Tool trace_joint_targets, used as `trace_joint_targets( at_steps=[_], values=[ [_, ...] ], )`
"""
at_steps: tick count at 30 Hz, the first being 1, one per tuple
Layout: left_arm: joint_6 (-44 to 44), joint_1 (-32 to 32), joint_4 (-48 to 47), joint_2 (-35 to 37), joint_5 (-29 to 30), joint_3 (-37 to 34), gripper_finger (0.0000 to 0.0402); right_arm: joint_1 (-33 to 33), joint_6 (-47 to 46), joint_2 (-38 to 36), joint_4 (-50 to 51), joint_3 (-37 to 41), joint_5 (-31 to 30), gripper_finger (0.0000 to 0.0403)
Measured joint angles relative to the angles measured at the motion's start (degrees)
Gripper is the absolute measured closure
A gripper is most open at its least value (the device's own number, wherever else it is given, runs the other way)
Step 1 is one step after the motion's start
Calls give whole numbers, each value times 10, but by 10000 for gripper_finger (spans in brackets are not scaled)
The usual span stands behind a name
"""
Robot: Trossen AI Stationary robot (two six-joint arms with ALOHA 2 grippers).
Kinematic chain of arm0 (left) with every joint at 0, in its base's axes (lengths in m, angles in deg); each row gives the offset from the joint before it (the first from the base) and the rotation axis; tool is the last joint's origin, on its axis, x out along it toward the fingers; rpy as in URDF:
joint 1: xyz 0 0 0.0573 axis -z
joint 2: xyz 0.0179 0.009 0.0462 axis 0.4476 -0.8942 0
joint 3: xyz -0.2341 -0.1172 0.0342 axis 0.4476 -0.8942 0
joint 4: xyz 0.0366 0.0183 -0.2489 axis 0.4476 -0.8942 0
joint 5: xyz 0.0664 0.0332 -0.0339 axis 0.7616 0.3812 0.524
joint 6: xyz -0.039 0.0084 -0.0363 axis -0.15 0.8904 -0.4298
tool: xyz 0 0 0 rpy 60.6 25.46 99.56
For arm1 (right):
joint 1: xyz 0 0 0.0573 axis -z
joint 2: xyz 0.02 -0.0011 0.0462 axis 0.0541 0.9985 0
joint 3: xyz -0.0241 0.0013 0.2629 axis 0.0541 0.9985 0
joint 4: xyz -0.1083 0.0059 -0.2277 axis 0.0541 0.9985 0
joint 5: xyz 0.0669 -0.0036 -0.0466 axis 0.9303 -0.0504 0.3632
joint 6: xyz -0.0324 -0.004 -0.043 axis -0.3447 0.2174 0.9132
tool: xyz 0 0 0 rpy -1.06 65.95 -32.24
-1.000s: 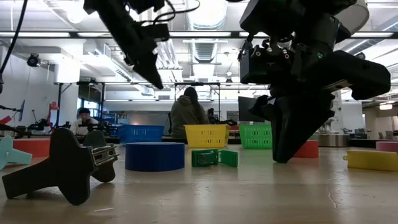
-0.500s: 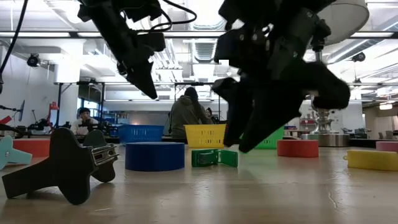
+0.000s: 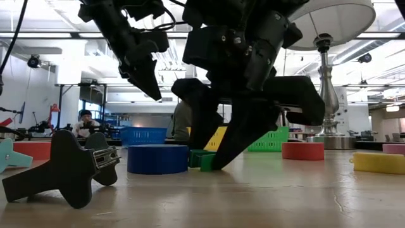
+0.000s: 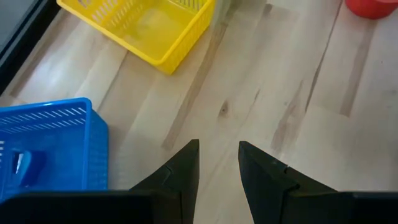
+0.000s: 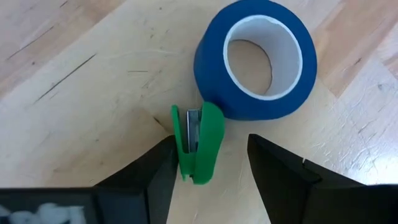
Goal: Pick and place Stapler, Stapler remover, tape
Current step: Put the green stapler into the blue bin
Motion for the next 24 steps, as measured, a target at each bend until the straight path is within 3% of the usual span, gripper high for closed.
trace_joint_targets(
  at_steps=[7,17,21,24],
  values=[
    [-9,0,0,0,0,0,287,3,-13,0,3,3,4,233],
    [-10,0,12,0,-11,0,287,3,-65,0,17,5,6,355],
    [-10,0,12,0,-11,0,287,5,-78,0,25,1,-2,357],
    [-10,3,12,0,-16,0,287,7,-101,-9,42,0,-40,356]
  ],
)
